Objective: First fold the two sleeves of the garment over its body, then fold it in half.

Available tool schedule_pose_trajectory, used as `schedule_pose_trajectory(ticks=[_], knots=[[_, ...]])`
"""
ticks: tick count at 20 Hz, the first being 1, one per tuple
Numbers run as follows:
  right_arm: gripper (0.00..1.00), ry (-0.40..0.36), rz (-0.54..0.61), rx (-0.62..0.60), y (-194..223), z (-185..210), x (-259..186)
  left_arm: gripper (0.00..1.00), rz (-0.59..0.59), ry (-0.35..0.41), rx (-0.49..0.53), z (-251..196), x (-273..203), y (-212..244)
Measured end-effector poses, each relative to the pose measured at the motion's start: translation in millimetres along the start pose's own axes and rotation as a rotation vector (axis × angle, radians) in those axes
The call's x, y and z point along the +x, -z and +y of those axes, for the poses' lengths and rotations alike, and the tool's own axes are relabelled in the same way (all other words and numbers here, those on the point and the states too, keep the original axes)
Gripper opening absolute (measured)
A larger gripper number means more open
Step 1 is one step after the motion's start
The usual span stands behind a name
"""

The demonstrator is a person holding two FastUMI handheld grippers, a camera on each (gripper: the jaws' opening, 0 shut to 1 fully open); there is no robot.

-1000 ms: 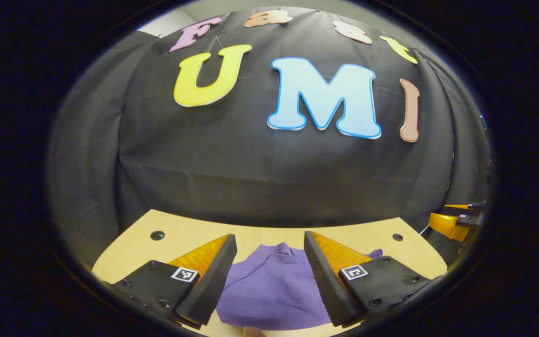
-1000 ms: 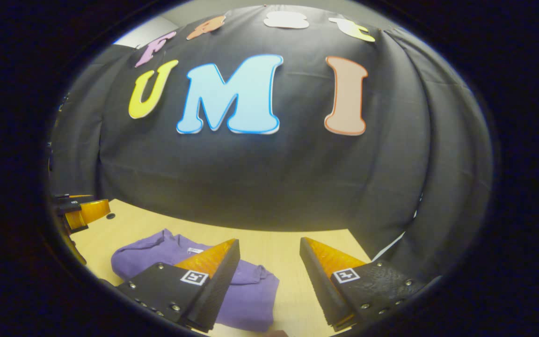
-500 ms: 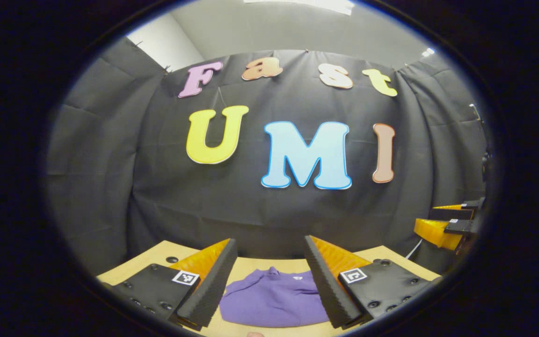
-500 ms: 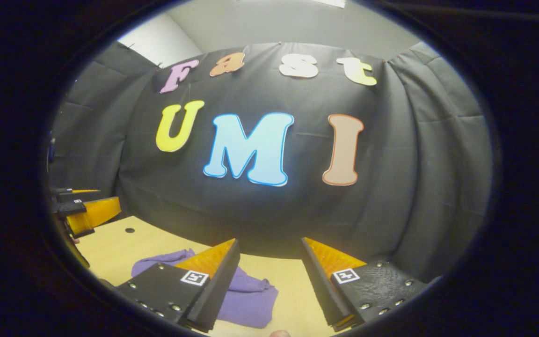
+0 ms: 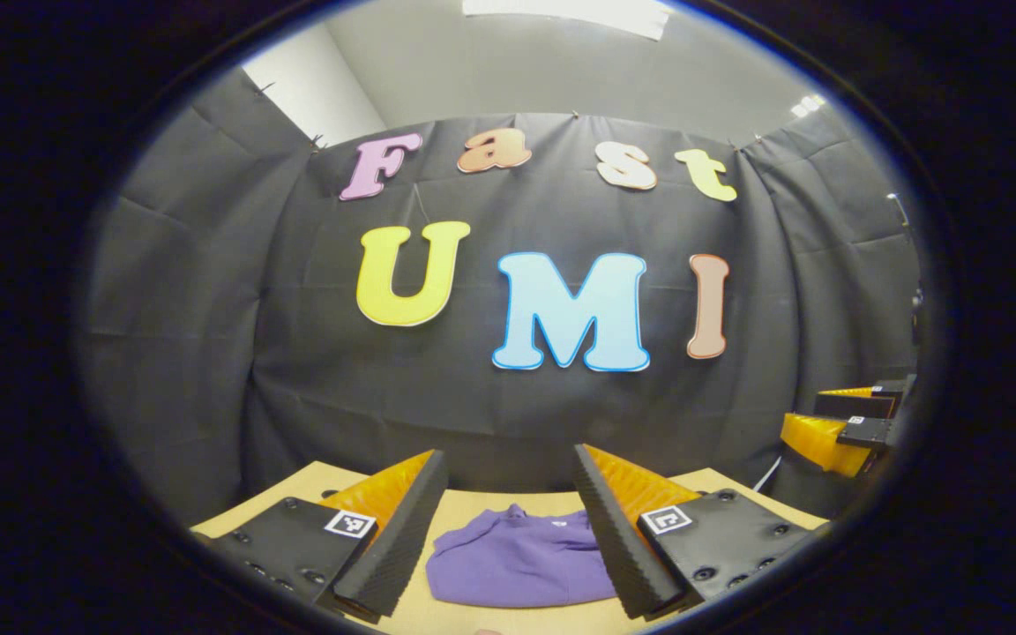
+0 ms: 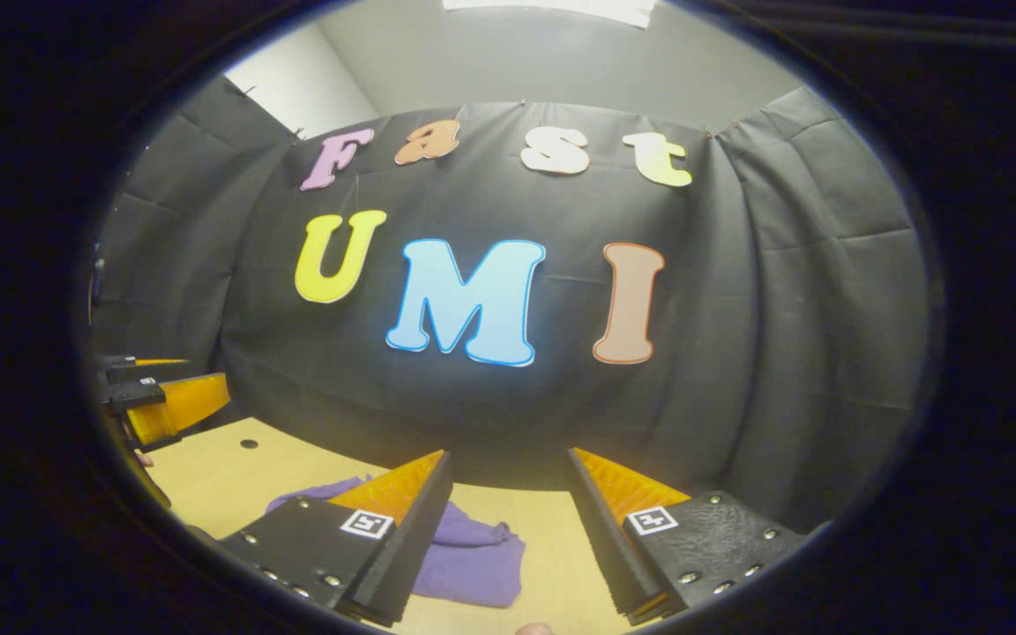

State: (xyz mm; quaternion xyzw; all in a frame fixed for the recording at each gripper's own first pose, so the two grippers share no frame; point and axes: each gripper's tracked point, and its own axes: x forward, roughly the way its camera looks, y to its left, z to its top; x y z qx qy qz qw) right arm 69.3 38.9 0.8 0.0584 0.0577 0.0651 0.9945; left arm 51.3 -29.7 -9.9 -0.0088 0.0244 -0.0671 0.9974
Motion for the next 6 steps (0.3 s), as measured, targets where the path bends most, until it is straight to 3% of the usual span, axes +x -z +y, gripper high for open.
schedule_pose_trajectory(ticks=[6], knots=[[0.80, 0.005, -0.026, 0.014, -8.4, 10.6, -15.8, 0.94, -0.019, 0.032, 0.009, -5.6, -11.0, -7.3]])
